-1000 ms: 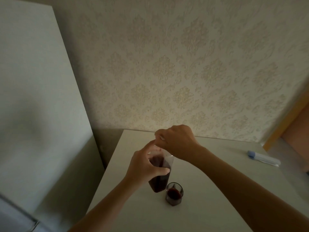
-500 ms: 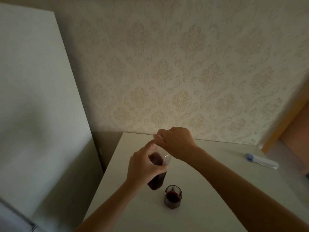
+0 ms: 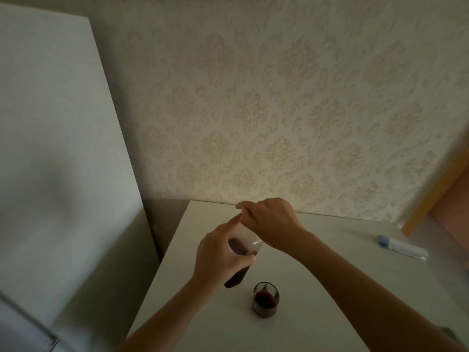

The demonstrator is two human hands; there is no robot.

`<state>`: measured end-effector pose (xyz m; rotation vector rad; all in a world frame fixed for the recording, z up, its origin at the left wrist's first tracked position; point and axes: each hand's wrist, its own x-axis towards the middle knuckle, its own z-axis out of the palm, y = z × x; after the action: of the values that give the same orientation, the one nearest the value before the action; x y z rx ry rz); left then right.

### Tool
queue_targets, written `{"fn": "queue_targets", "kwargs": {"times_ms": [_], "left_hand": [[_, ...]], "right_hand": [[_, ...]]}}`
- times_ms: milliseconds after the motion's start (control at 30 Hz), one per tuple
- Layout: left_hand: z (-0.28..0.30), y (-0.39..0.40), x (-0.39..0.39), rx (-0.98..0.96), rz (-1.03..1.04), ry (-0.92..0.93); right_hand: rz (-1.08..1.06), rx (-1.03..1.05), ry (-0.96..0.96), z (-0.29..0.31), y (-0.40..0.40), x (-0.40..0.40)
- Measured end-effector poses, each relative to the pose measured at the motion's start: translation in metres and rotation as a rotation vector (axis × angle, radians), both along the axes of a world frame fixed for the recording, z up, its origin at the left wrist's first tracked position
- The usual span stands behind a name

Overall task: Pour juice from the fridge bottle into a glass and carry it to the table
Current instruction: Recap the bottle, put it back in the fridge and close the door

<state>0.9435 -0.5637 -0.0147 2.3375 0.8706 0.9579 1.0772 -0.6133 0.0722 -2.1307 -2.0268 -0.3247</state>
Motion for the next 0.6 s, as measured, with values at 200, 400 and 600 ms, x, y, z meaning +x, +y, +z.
{"fn": "queue_targets", "kwargs": {"times_ms": [200, 400, 600], "left_hand": [[-0.002, -0.002, 0.003, 0.106, 0.104, 0.050], [0.001, 0.001, 0.000, 0.139, 0.116, 0.068], [-0.001, 0.021, -0.017, -0.028, 0.068, 0.029]], "right_hand": [[-0.185, -0.017, 0.085, -0.008, 0.008, -0.006], [-0.239, -0.011, 0.261, -0.011, 0.012, -0.012], [-0.108, -0.022, 0.418, -0.005, 0.000, -0.013]]}}
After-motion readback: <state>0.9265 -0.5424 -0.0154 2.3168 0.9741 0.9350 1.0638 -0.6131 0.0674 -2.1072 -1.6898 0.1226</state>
